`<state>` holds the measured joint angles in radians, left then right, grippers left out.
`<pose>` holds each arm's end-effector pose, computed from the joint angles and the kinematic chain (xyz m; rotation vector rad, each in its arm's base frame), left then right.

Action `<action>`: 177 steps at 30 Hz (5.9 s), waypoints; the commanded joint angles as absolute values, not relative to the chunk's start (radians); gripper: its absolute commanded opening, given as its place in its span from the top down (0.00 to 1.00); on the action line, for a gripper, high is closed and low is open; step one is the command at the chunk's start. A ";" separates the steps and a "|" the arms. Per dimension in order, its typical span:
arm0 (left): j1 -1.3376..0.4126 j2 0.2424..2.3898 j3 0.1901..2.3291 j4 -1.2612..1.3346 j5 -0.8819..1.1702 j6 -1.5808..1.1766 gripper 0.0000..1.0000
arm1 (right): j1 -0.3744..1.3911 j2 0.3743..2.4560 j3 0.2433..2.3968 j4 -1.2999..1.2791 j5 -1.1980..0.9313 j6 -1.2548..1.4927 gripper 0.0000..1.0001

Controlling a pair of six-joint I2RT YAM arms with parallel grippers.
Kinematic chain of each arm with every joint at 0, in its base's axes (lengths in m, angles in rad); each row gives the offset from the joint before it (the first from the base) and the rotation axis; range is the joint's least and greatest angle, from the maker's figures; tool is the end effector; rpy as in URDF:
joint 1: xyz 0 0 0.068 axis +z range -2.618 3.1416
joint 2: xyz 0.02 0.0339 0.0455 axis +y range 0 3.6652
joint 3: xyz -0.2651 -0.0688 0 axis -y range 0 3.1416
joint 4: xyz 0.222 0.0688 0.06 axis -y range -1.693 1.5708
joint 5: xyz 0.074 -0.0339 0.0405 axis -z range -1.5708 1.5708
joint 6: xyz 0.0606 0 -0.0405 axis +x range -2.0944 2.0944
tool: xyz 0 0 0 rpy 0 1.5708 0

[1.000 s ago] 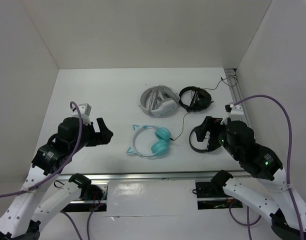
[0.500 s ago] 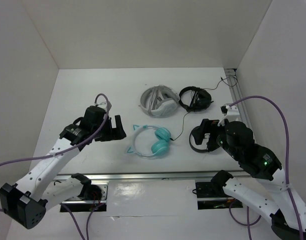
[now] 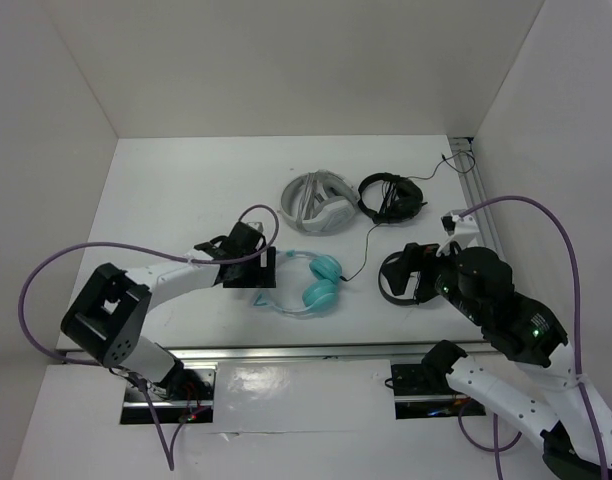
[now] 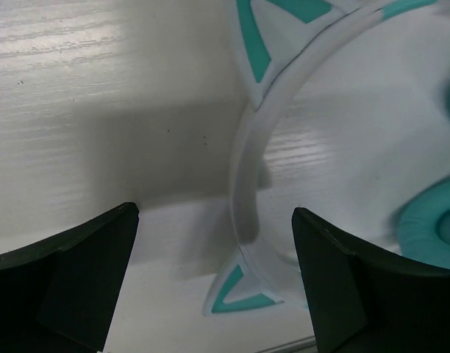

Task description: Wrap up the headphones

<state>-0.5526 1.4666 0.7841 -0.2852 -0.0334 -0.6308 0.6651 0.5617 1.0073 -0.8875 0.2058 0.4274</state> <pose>0.2384 -0.1447 0.1729 -0.1148 2.5898 -0.4138 0.0789 0.0462 0.3475 -0.1090 2.0341 0.4892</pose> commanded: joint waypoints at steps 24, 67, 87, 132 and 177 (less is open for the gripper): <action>-0.721 1.677 0.845 -0.383 -0.366 -0.802 1.00 | 0.670 0.512 1.011 -0.821 0.172 0.399 0.00; -0.624 0.893 1.742 -1.367 -0.543 -0.561 1.00 | 0.704 1.192 1.215 -0.218 -0.239 -0.100 0.08; -0.592 0.913 1.732 -1.367 -0.604 -0.594 1.00 | 0.615 1.199 0.885 0.173 -0.332 0.083 1.00; -1.015 1.006 1.227 -0.801 -0.046 -0.201 1.00 | 1.091 1.057 1.144 -0.425 0.169 -0.008 1.00; -1.025 0.641 1.206 -0.552 0.065 -0.345 1.00 | 1.011 1.383 0.853 0.415 -0.123 0.055 0.39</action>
